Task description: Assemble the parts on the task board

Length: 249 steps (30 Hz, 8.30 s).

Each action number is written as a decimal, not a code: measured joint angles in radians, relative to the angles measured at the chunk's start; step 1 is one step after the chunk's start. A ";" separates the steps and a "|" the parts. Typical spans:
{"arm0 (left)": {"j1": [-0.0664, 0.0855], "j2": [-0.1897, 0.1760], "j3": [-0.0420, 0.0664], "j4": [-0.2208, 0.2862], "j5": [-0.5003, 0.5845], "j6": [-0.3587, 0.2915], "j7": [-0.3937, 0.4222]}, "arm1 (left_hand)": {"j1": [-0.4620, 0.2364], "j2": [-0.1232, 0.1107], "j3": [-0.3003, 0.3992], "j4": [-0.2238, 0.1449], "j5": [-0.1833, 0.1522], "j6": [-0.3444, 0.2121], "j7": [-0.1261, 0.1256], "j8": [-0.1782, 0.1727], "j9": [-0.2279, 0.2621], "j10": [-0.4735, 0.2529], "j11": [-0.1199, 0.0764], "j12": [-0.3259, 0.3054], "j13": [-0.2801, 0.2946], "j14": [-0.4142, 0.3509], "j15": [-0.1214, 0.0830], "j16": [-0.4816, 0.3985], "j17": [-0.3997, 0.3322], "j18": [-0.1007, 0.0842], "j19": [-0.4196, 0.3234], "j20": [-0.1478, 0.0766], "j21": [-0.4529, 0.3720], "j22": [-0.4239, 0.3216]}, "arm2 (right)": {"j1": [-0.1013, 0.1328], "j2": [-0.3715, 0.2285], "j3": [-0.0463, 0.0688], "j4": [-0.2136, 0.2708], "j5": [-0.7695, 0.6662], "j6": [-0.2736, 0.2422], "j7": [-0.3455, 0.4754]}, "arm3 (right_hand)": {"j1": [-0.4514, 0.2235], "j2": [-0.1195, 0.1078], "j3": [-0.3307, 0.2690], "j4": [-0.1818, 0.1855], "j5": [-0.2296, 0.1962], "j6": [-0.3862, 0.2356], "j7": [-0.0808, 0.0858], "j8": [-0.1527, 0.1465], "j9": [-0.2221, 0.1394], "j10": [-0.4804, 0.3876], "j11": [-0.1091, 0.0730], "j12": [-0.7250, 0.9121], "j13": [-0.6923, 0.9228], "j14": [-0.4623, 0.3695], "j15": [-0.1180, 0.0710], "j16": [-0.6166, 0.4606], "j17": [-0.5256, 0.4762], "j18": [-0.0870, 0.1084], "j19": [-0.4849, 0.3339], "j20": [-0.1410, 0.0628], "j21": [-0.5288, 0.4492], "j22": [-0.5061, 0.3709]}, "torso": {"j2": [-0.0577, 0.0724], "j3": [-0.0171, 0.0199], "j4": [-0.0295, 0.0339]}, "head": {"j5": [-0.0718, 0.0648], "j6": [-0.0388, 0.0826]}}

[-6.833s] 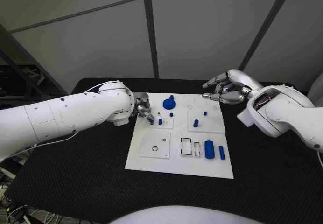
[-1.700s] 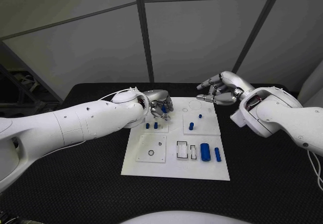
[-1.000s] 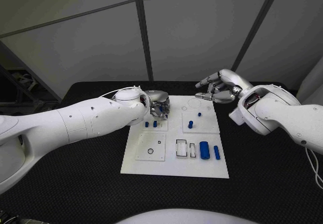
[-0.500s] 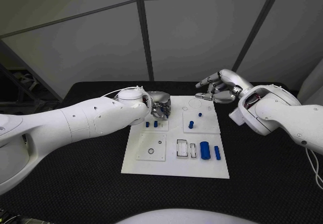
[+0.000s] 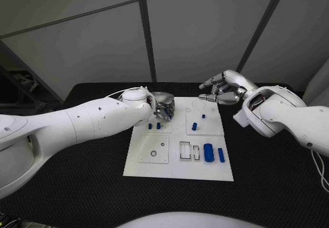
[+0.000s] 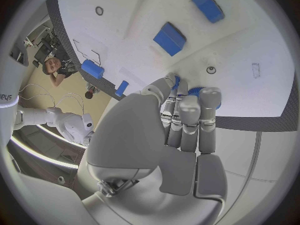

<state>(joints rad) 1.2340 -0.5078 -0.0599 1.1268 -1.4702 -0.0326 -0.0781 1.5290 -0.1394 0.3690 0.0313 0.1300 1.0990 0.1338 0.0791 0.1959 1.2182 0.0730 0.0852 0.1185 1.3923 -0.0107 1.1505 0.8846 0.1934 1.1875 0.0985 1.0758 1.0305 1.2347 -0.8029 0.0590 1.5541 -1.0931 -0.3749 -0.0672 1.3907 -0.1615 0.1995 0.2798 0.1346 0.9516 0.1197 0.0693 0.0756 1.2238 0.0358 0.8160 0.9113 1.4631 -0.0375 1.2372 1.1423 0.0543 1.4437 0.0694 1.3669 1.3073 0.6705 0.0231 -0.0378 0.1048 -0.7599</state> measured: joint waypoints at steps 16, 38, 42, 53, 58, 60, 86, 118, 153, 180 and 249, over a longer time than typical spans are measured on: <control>-0.008 -0.048 0.003 0.046 0.015 -0.039 0.029 | -0.006 0.005 0.079 -0.048 0.005 0.030 0.002 -0.001 -0.019 0.027 -0.006 0.010 -0.019 0.025 -0.004 0.019 0.005 0.000 0.035 -0.004 0.070 0.076 | 0.000 0.001 0.000 -0.002 0.000 0.000 0.000 | 0.000 0.000 0.000 0.000 0.000 0.000 0.000 0.000 0.000 0.000 0.000 0.000 0.000 0.000 0.000 0.000 0.002 0.000 0.004 -0.004 0.000 0.000 | -0.001 -0.0010 0.0033 | 0.005 0.005; -0.004 -0.188 0.077 0.161 0.090 -0.036 0.024 | -0.035 0.003 0.088 -0.049 -0.007 0.041 -0.002 -0.002 -0.025 0.028 -0.007 0.010 -0.027 0.025 -0.004 0.019 -0.007 0.000 0.038 -0.007 0.073 0.080 | 0.000 0.003 0.000 -0.012 0.000 0.002 0.001 | 0.000 0.000 0.000 0.000 0.000 0.000 0.000 0.000 0.000 0.000 0.000 0.000 0.000 0.000 0.000 0.000 0.004 0.000 0.004 -0.004 0.000 0.000 | 0.000 -0.0007 0.0026 | 0.020 0.012; -0.010 -0.205 0.077 0.164 0.095 -0.019 0.013 | -0.040 0.000 0.091 -0.052 -0.011 0.041 -0.002 -0.002 -0.026 0.030 -0.009 0.010 -0.028 0.025 -0.004 0.019 -0.007 0.000 0.038 -0.007 0.073 0.080 | 0.000 0.002 0.000 -0.012 0.000 0.003 0.001 | 0.000 0.000 0.000 0.000 0.000 0.000 0.000 0.000 0.000 0.000 0.000 0.000 0.000 0.000 0.000 0.000 0.004 0.000 0.004 -0.004 0.000 0.000 | 0.001 -0.0007 0.0027 | 0.023 0.012; -0.019 -0.209 0.076 0.153 0.100 0.007 -0.005 | -0.040 0.000 0.091 -0.052 -0.012 0.041 -0.002 -0.004 -0.026 0.031 -0.010 0.010 -0.029 0.025 -0.004 0.019 -0.010 0.000 0.038 -0.007 0.073 0.078 | 0.000 0.001 0.000 -0.012 0.000 0.004 0.000 | 0.000 0.000 0.000 0.000 0.000 0.000 0.000 0.000 0.000 0.000 0.000 0.000 0.000 0.000 0.000 0.000 0.004 0.000 0.004 -0.004 0.000 0.000 | 0.002 -0.0008 0.0000 | 0.030 0.008; -0.020 -0.201 0.076 0.143 0.101 0.017 -0.013 | -0.040 0.000 0.091 -0.052 -0.016 0.041 -0.002 -0.004 -0.027 0.031 -0.010 0.010 -0.029 0.025 -0.004 0.019 -0.011 0.000 0.038 -0.007 0.073 0.078 | 0.000 0.001 0.000 -0.012 0.000 0.004 0.000 | 0.000 0.000 0.000 0.000 0.000 0.000 0.000 0.000 0.000 0.000 0.000 0.000 0.000 0.000 0.000 0.000 0.003 0.000 0.004 -0.004 0.000 0.000 | 0.002 -0.0007 -0.0006 | 0.033 0.005; -0.020 -0.200 0.075 0.139 0.102 0.020 -0.016 | -0.040 0.000 0.091 -0.052 -0.016 0.041 -0.002 -0.004 -0.027 0.031 -0.010 0.010 -0.030 0.025 -0.004 0.019 -0.011 0.000 0.038 -0.007 0.073 0.077 | 0.000 0.001 0.000 -0.012 0.000 0.004 0.000 | 0.000 0.000 0.000 0.000 0.000 0.000 0.000 0.000 0.000 0.000 0.000 0.000 0.000 0.000 0.000 0.000 0.003 0.000 0.004 -0.004 0.000 0.000 | 0.002 -0.0006 -0.0007 | 0.035 0.004; -0.019 -0.174 0.060 0.111 0.104 0.042 -0.027 | -0.048 0.000 0.096 -0.052 -0.022 0.041 -0.002 -0.008 -0.029 0.031 -0.010 0.010 -0.032 0.025 -0.004 0.019 -0.014 0.000 0.038 -0.007 0.073 0.078 | 0.000 0.004 0.000 -0.011 0.000 0.005 -0.002 | 0.000 0.000 0.000 0.000 0.000 0.000 0.000 0.000 0.000 0.000 0.000 0.000 0.000 0.000 0.000 0.000 0.003 0.000 0.004 -0.004 0.000 0.001 | 0.001 -0.0006 0.0000 | 0.032 -0.004; -0.020 -0.158 0.054 0.098 0.104 0.067 -0.045 | -0.108 -0.042 0.099 -0.044 -0.072 -0.056 0.001 -0.017 -0.081 -0.007 0.003 -0.014 -0.053 0.025 0.004 -0.004 -0.065 0.000 0.031 0.000 0.050 0.062 | 0.000 0.002 0.000 -0.011 0.000 0.008 -0.008 | 0.000 0.000 0.000 0.000 0.000 0.000 0.000 0.000 0.000 0.000 0.000 0.000 -0.004 0.000 0.000 0.000 0.000 0.000 0.004 -0.004 -0.004 0.000 | 0.000 -0.0003 0.0001 | 0.031 -0.009; -0.021 -0.330 0.078 0.138 0.289 -0.100 0.017 | -0.083 -0.038 0.112 -0.039 -0.037 -0.055 0.027 0.030 -0.114 -0.068 0.022 0.023 -0.050 -0.071 0.013 -0.264 -0.397 0.000 -0.103 0.011 -0.213 -0.180 | -0.021 0.070 -0.046 -0.170 -0.457 0.166 -0.143 | 0.104 -0.035 0.153 -0.082 -0.006 0.127 0.016 -0.001 0.006 -0.080 0.038 -0.747 -0.656 0.001 0.028 -0.075 -0.077 -0.001 0.022 0.025 0.016 0.001 | 0.001 -0.0007 -0.0003 | -0.016 0.016; -0.035 -0.427 0.078 0.298 1.190 -0.239 0.334 | -0.097 -0.037 0.135 -0.047 -0.034 -0.038 0.030 0.023 -0.116 -0.058 0.025 0.018 -0.053 -0.108 0.017 -0.469 -0.497 0.001 -0.153 0.013 -0.314 -0.243 | -0.070 0.165 -0.060 -0.226 -0.589 0.167 -0.133 | 0.112 -0.028 0.182 -0.122 -0.006 0.117 0.028 0.000 0.000 -0.100 0.057 -0.752 -0.723 0.004 0.040 -0.067 -0.098 0.000 0.022 0.032 0.052 0.000 | 0.001 -0.0012 0.0004 | -0.038 0.018; -0.040 -0.413 0.077 0.299 1.288 -0.250 0.367 | -0.101 -0.033 0.135 -0.052 -0.034 -0.038 0.030 0.015 -0.118 -0.058 0.026 0.010 -0.053 -0.110 0.021 -0.496 -0.508 0.001 -0.161 0.012 -0.326 -0.250 | -0.077 0.173 -0.057 0.098 -0.610 0.042 -0.206 | 0.092 0.047 0.269 -0.291 0.061 0.222 -0.006 0.019 0.055 0.024 0.030 -0.749 -0.759 0.002 0.012 -0.042 -0.134 -0.032 0.022 0.011 0.170 0.000 | 0.001 -0.0019 0.0012 | -0.017 0.008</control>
<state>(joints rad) 1.1941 -0.9210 0.0171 1.4263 -0.1821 -0.2829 0.2889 1.4279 -0.1722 0.5035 -0.0209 0.0962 1.0612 0.1642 0.0937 0.0777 1.1602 0.0987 0.0948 0.0653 1.2824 0.0103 0.6545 0.3763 0.1942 1.0269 0.1110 0.7499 0.7805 1.1577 -0.6297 0.0025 1.6521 -1.7027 -0.3326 -0.2735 1.4824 -0.1144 0.4681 -0.0115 0.1958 1.1740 0.1133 0.0887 0.1303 1.2474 0.0658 0.0673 0.1521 1.4651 -0.0252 1.1954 1.0085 0.0226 1.4654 0.0803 1.5365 1.3073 0.6716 0.0212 -0.0365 0.0878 -0.7516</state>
